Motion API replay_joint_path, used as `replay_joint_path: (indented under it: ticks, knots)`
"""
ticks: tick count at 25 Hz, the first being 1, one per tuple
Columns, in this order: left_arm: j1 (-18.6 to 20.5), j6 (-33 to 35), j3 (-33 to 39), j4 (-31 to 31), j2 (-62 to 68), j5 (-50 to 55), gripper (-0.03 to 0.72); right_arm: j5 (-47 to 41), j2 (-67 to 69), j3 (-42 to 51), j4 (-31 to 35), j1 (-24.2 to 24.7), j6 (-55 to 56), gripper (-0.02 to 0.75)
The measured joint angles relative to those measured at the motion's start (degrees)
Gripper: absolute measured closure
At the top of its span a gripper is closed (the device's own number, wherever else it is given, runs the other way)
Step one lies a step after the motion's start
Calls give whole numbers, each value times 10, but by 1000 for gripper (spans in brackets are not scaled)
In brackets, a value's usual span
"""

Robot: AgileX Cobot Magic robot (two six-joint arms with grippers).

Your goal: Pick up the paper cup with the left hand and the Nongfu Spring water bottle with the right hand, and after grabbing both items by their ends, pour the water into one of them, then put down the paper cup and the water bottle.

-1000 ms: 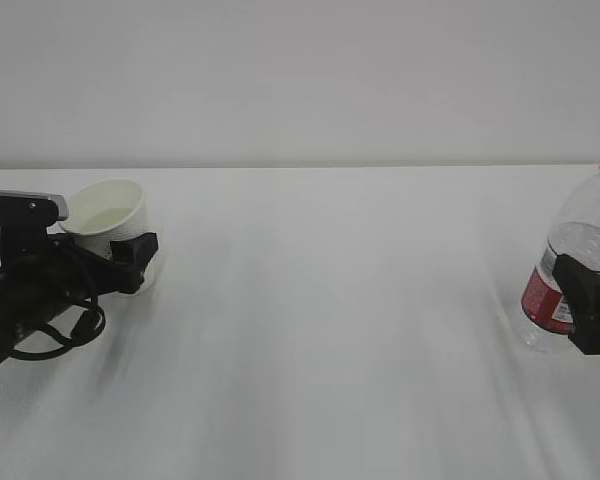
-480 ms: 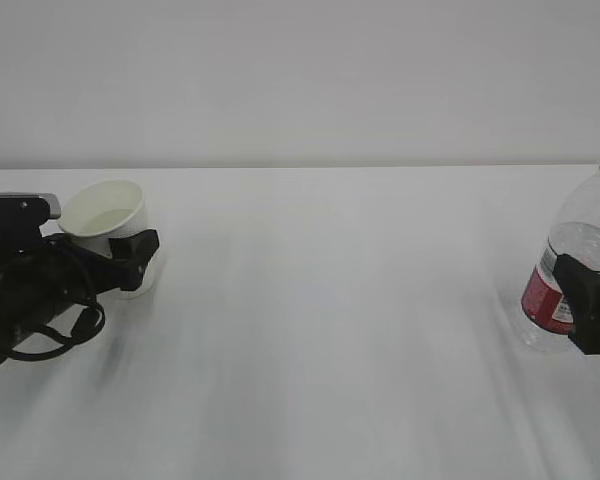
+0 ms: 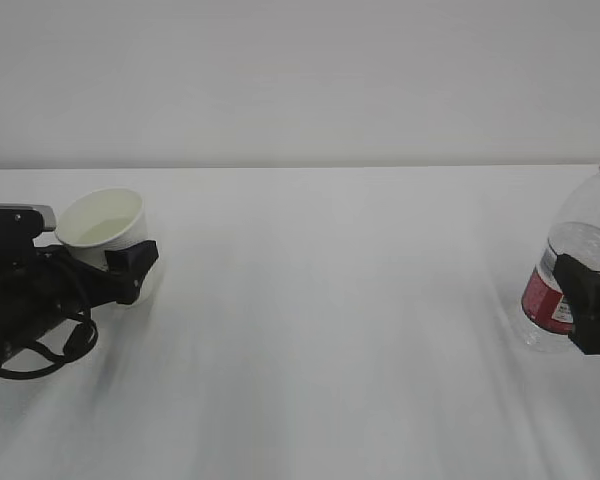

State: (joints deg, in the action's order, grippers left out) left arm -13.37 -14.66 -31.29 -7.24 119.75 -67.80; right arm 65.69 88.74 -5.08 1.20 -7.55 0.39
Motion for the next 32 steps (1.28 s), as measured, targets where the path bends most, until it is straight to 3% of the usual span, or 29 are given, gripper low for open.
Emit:
replay_joint_path:
  ticks: [32]
  knots:
    - [1,28,39,-25,0,14,-2,0,0,0,0,0,0,148]
